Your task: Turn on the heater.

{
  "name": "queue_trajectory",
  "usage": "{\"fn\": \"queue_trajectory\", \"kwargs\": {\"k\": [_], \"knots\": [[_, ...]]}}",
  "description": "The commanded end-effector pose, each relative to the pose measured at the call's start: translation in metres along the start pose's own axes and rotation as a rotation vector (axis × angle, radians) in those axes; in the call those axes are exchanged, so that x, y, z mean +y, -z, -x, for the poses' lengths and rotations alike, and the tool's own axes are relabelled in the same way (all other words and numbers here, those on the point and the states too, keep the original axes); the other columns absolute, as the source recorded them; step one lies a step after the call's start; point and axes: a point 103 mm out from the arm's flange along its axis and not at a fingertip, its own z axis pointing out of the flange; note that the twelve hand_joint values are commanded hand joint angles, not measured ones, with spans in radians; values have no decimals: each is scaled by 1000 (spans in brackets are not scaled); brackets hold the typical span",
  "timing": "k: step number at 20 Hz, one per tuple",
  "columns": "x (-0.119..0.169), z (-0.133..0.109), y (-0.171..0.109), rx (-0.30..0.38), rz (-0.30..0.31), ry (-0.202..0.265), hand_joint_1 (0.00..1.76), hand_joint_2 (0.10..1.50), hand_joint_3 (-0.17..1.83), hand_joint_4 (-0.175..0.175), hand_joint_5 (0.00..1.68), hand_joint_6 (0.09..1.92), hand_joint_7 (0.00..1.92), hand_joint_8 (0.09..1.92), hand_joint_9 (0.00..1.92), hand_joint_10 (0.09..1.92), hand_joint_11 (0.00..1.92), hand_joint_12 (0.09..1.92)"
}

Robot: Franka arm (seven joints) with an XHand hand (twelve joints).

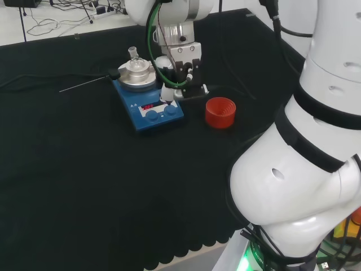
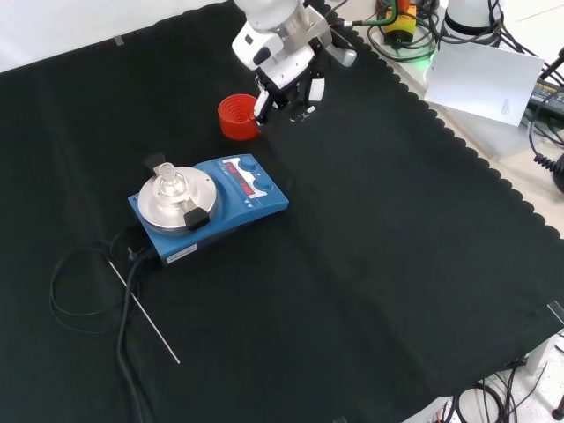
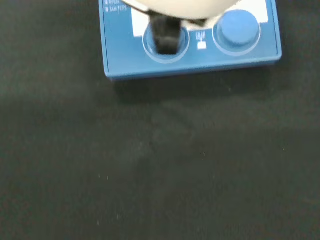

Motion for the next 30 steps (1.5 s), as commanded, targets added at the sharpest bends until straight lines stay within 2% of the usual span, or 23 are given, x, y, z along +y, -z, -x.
{"fn": "queue_trajectory", "kwargs": {"k": [1,4,11,30], "knots": [[5,-14,-23,-49,-133,45,1324,765,791,-142,593,765,1583,1850,1687,1529,1331,1068],[8,-16,-28,-54,-168,62,1398,761,850,-111,486,854,1591,1880,1686,1559,1252,1207],[13,-19,-31,-64,-191,73,1430,748,904,-76,370,879,1598,1889,1690,1570,1222,1265],[41,-8,-49,-27,-209,65,1432,739,946,-53,261,809,1598,1878,1694,1559,1214,1279]]}}
